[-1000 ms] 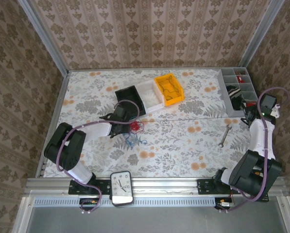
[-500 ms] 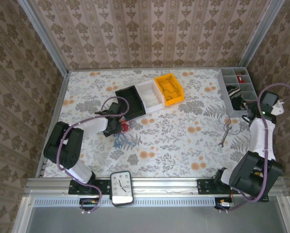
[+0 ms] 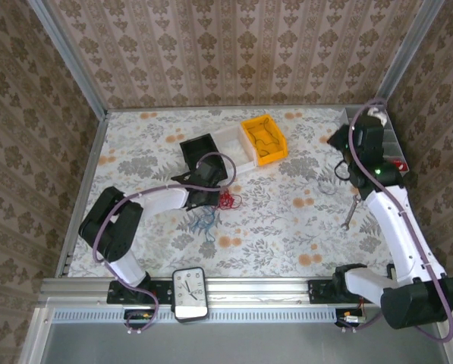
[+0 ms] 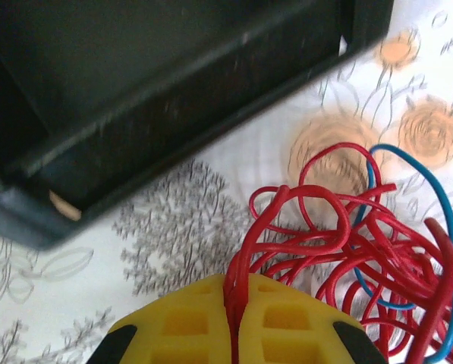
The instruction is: Untangle the cables
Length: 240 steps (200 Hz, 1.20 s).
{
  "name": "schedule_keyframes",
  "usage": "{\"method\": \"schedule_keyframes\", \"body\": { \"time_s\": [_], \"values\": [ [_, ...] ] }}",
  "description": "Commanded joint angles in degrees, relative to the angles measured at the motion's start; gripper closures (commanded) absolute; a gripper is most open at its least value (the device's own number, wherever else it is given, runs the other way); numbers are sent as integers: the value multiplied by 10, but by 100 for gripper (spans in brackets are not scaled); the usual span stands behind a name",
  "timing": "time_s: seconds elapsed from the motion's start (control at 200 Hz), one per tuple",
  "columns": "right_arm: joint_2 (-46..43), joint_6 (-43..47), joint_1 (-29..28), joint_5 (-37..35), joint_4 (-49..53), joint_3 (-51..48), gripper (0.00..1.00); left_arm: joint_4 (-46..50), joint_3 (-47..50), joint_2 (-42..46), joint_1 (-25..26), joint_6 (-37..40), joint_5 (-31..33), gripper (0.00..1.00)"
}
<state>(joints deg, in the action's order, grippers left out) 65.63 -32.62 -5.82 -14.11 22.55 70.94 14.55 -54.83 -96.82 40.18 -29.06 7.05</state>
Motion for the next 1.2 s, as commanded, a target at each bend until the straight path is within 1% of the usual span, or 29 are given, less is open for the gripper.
{"method": "schedule_keyframes", "body": {
  "time_s": [0.0, 0.095, 0.15, 0.19, 0.365, 0.475, 0.56, 0.695, 0.84, 0.99, 1.195],
  "values": [
    [53, 74, -20, 60, 0, 112, 100, 10, -34, -26, -5, -28, 18, 100],
    [110, 98, -40, 104, 0, 209, 100, 9, -45, -37, -4, -47, 26, 100],
    [137, 117, -54, 107, -8, 255, 100, 14, -48, -40, -4, -54, 33, 100],
    [172, 128, -63, 101, -13, 286, 100, 19, -49, -40, -4, -58, 39, 100],
    [291, 138, -67, 114, -20, 419, 100, 21, -39, -30, -5, -69, 50, 100],
    [359, 136, -69, 125, -16, 479, 100, 23, -38, -27, -5, -69, 58, 100],
    [398, 135, -70, 114, -10, 503, 100, 26, -36, -24, -5, -71, 64, 100],
    [427, 127, -70, 102, -21, 505, 100, 29, -35, -22, -6, -72, 71, 100],
    [428, 120, -70, 95, -47, 510, 100, 31, -39, -26, -6, -71, 70, 100],
    [435, 121, -70, 102, -67, 562, 100, 31, -43, -35, -12, -73, 62, 100],
    [449, 133, -69, 87, -81, 627, 100, 44, -53, -50, -20, -83, 57, 100]
  ]
}}
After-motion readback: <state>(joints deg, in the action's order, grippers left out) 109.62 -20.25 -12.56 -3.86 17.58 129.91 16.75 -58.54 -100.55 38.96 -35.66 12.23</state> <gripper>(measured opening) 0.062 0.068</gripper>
